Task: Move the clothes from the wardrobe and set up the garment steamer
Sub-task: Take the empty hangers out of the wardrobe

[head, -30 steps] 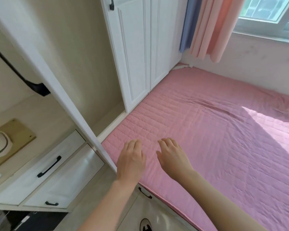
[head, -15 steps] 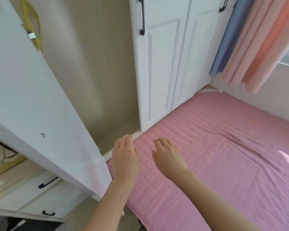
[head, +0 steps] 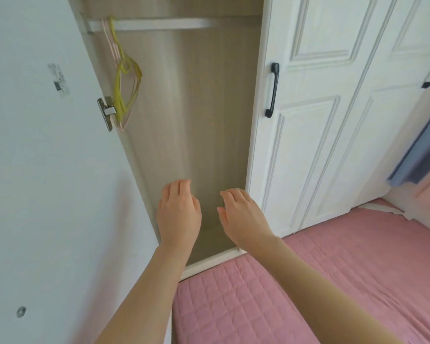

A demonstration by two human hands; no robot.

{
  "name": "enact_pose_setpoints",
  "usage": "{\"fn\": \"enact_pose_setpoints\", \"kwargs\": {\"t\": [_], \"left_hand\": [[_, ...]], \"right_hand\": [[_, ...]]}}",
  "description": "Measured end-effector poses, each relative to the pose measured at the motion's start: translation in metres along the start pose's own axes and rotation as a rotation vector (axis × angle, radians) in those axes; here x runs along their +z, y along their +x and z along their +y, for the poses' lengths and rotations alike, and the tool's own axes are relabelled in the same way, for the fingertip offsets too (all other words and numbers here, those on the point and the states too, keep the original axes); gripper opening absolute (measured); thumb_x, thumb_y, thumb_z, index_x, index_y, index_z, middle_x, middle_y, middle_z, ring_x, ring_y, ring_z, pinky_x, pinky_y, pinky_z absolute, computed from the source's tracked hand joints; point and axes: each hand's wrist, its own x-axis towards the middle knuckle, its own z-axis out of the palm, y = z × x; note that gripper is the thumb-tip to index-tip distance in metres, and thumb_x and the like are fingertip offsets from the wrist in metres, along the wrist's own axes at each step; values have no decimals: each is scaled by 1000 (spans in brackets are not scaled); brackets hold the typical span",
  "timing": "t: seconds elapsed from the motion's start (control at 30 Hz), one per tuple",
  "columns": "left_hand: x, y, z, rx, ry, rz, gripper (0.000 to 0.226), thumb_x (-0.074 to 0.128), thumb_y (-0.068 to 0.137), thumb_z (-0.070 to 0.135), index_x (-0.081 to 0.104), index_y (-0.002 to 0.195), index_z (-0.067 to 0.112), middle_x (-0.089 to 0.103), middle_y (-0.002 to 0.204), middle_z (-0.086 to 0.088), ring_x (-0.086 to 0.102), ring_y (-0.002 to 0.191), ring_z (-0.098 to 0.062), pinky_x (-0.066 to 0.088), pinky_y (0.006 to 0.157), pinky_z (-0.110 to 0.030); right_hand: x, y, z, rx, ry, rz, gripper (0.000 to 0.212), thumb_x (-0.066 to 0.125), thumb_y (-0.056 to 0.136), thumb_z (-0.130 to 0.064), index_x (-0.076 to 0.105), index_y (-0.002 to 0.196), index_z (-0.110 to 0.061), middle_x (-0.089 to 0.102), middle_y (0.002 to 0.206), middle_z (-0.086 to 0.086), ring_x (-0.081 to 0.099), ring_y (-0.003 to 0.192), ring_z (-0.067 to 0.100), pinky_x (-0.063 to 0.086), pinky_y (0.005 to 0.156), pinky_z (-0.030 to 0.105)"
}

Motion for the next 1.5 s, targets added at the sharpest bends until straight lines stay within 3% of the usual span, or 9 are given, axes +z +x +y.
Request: {"fn": "enact_pose_setpoints", "kwargs": {"t": [0.43,0.63,0.77,1.0,1.17,1.27,1.33,1.4,1.5], "left_hand": [[-44,179,-25,44,184,252,38,56,75,-4,56,113,-3,60,110,-20,52,108,-39,50,83,-45],[-49,241,-36,-38,222,232,39,51,78,-7,51,116,-7,54,118,-25,44,117,-40,38,99,-42],[-48,276,-43,-146,192,183,38,49,84,-2,45,122,-7,50,124,-23,42,117,-38,35,100,-40],[-50,322,-60,-586,-135,71,40,38,99,20,39,127,-10,48,130,-27,47,120,-42,41,91,-42],[-44,331,-71,-696,-292,62,41,32,102,22,49,123,-10,54,127,-26,51,118,-41,42,92,-38],[-40,336,-79,-756,-408,89,36,32,101,13,50,122,-9,54,126,-27,51,117,-40,42,95,-41],[-36,338,-83,-800,-534,96,34,37,98,12,53,122,-6,57,123,-24,56,113,-39,47,97,-43],[-31,337,-87,-850,-702,127,27,40,94,11,60,108,-1,64,109,-21,63,93,-35,53,89,-46],[-29,333,-84,-876,-845,124,14,47,91,3,56,81,5,66,87,-17,62,73,-27,57,70,-36]], "right_hand": [[-48,173,-20,-172,34,35,34,40,97,-24,50,124,-6,53,124,10,47,114,29,42,89,35],[-57,228,-28,-206,29,50,36,41,98,-26,48,126,-6,52,125,11,46,116,30,43,87,36],[-57,257,-30,-218,52,52,36,40,98,-27,48,127,-5,52,124,12,47,116,30,44,85,37],[-52,303,-33,-191,220,34,35,40,99,-25,51,121,-1,57,113,16,55,103,34,50,82,40],[-52,336,-49,-68,481,-16,37,40,98,-28,56,111,3,62,106,17,59,97,36,52,83,42],[-53,350,-63,15,622,-74,36,38,99,-30,49,78,-3,53,74,7,49,75,31,43,64,31],[-54,355,-73,55,673,-104,42,35,99,-35,38,65,-12,43,66,1,43,68,24,34,60,29],[-54,360,-80,81,738,-141,45,33,99,-42,43,68,-12,48,71,2,47,71,22,34,62,29],[-50,366,-89,106,839,-204,53,34,96,-51,57,93,-4,60,93,8,54,83,24,38,72,31]]}}
